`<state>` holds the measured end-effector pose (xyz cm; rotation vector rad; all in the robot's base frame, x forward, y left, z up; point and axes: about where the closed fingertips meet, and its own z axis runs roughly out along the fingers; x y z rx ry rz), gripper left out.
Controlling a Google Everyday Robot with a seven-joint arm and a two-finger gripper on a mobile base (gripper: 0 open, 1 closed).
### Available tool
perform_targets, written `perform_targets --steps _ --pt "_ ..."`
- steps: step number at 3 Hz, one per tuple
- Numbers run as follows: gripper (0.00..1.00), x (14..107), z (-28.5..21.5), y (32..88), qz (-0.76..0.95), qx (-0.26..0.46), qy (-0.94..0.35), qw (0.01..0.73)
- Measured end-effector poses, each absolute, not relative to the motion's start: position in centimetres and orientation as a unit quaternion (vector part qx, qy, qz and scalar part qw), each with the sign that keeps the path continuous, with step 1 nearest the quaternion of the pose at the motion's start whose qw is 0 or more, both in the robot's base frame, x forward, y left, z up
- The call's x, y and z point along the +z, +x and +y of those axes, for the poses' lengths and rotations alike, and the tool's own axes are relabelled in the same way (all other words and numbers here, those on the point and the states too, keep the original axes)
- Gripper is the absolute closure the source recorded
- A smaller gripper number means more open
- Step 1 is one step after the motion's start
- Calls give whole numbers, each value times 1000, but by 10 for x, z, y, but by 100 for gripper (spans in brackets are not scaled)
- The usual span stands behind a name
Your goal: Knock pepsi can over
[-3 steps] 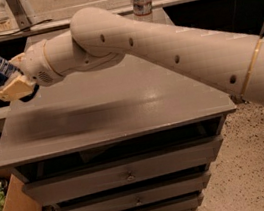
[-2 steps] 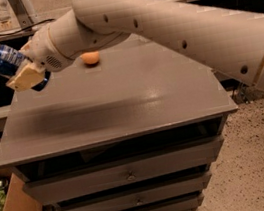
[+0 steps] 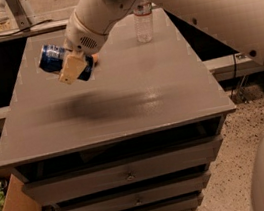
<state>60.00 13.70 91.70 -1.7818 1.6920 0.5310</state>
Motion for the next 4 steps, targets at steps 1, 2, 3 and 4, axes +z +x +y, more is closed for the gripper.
perform_targets --steps 1,2,3,4 --pt "100 899 85 598 674 161 -680 240" --pt "100 885 35 591 705 127 -674 182" --pt "100 874 7 584 723 109 -666 149" --pt "100 853 -4 577 728 104 -669 109"
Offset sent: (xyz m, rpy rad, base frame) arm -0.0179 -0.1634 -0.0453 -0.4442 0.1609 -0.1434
